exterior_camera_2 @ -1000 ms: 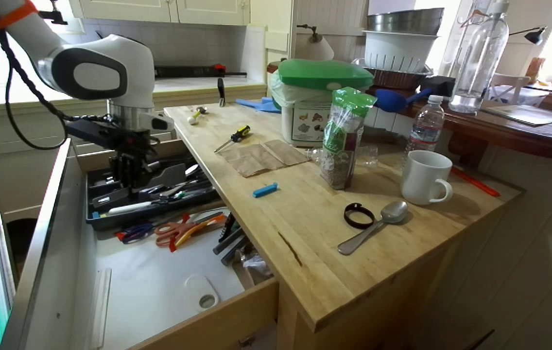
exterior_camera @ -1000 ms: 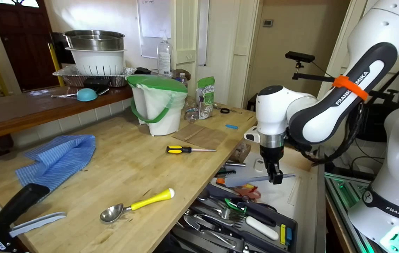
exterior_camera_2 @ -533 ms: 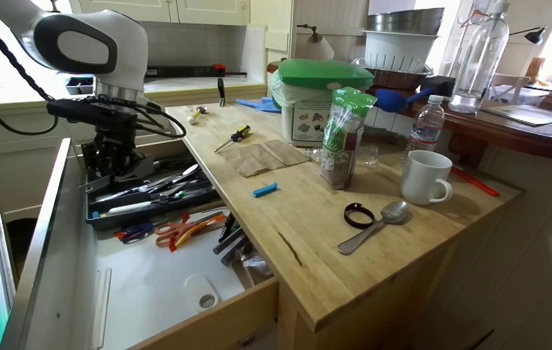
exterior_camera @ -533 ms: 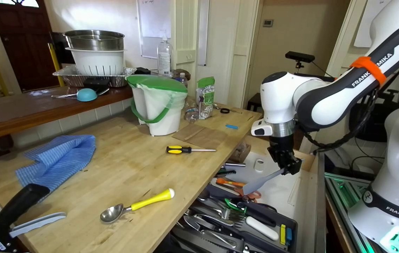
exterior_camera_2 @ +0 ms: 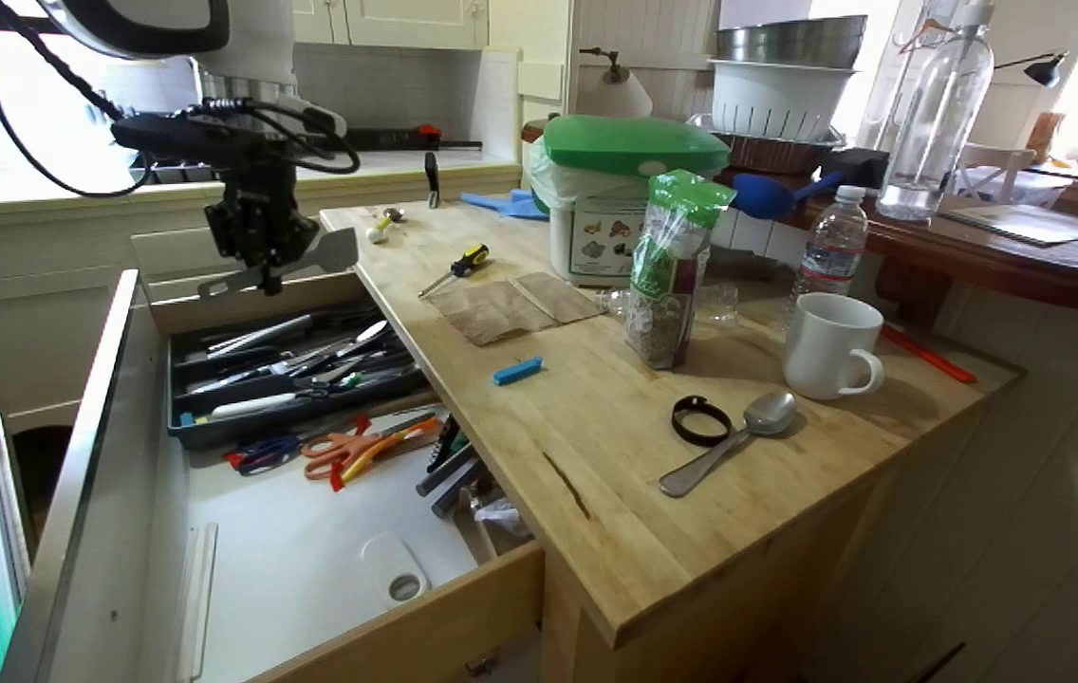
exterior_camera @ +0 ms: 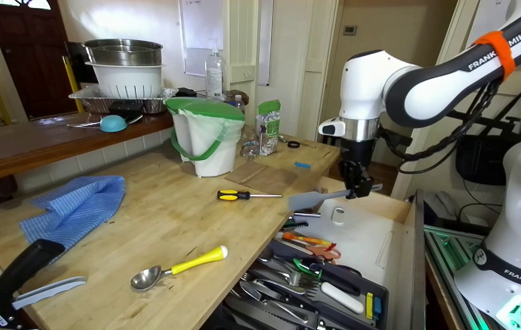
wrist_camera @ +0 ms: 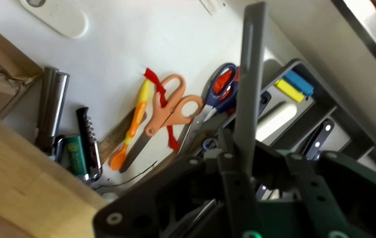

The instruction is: Remove the grey object from the drawer

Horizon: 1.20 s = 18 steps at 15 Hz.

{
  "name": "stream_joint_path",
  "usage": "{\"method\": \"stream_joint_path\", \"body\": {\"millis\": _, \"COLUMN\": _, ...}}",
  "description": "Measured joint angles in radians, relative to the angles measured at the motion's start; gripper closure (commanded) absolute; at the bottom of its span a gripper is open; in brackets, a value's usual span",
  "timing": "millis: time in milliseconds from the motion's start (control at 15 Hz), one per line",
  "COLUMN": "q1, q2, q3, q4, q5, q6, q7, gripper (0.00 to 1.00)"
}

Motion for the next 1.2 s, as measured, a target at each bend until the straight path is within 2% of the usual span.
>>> {"method": "stream_joint_path", "body": {"millis": 267, "q1": 0.000, "q2": 0.067, "q3": 0.043, "q4": 0.116, "q5": 0.001, "q6": 0.058, "q7": 0.217, "gripper": 0.97}}
{"method": "stream_joint_path", "body": {"millis": 533, "q1": 0.002, "q2": 0.243, "q3": 0.105, "q4": 0.291, "q5": 0.000, "q6": 0.087, "q7": 0.375, "gripper": 0.97}}
{"method": "stream_joint_path", "body": {"millis": 800, "q1": 0.005, "q2": 0.450, "q3": 0.130, "q4": 0.498, "q5": 0.000, "q6": 0.084, "q7": 0.446, "gripper": 0.97}}
{"method": "stream_joint_path", "body": {"millis": 1000, "q1": 0.003, "q2": 0.550, "q3": 0.130, "q4": 0.593, "q5": 0.001, "q6": 0.084, "q7": 0.468, "gripper": 0.97}}
{"method": "stream_joint_path", "body": {"millis": 1067, "q1": 0.001, "q2": 0.573, "q3": 0.128, "q4": 0.610, "q5": 0.001, "q6": 0.084, "q7": 0.468, "gripper": 0.65}}
{"method": "stream_joint_path", "body": {"millis": 1200, "q1": -0.005, "q2": 0.609, "q3": 0.124, "q4": 0.630, "q5": 0.001, "q6": 0.084, "q7": 0.468, "gripper": 0.57}}
